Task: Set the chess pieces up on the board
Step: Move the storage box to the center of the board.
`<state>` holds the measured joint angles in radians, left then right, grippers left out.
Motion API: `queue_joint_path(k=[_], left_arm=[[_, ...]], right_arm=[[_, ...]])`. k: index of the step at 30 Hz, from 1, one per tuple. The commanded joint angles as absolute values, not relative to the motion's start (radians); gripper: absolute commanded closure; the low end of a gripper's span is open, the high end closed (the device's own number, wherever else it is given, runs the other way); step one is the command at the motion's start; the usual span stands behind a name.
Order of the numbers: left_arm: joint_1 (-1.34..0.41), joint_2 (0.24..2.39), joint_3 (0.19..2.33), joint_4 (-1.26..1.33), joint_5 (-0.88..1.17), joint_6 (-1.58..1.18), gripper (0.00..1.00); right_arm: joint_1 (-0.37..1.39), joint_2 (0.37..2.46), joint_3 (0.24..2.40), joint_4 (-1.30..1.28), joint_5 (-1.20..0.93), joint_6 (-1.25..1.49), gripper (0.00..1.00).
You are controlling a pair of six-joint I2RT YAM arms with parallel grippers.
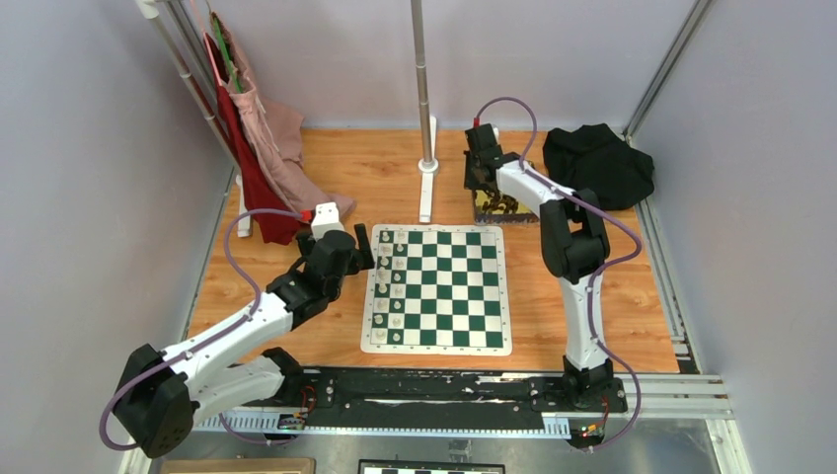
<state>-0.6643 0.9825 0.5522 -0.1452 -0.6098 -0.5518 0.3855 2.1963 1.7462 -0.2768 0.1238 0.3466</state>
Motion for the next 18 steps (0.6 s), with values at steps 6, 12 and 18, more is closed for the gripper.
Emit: queue_joint_path(k=[6, 12, 18], left_arm=[[-0.673, 0.954, 0.561, -0.151, -0.634, -0.532, 0.00], [-0.673, 0.950, 0.562, -0.150, -0.633, -0.529, 0.00], [-0.673, 0.974, 0.567, -0.130, -0.620, -0.534, 0.00]], right_arm=[[0.419, 2.200, 1.799, -0.308, 0.221, 0.372, 0.78], [0.423, 2.149, 1.799, -0.287, 0.244, 0.256, 0.47], [0.421, 2.078, 1.753, -0.271, 0.313, 0.158, 0.46]])
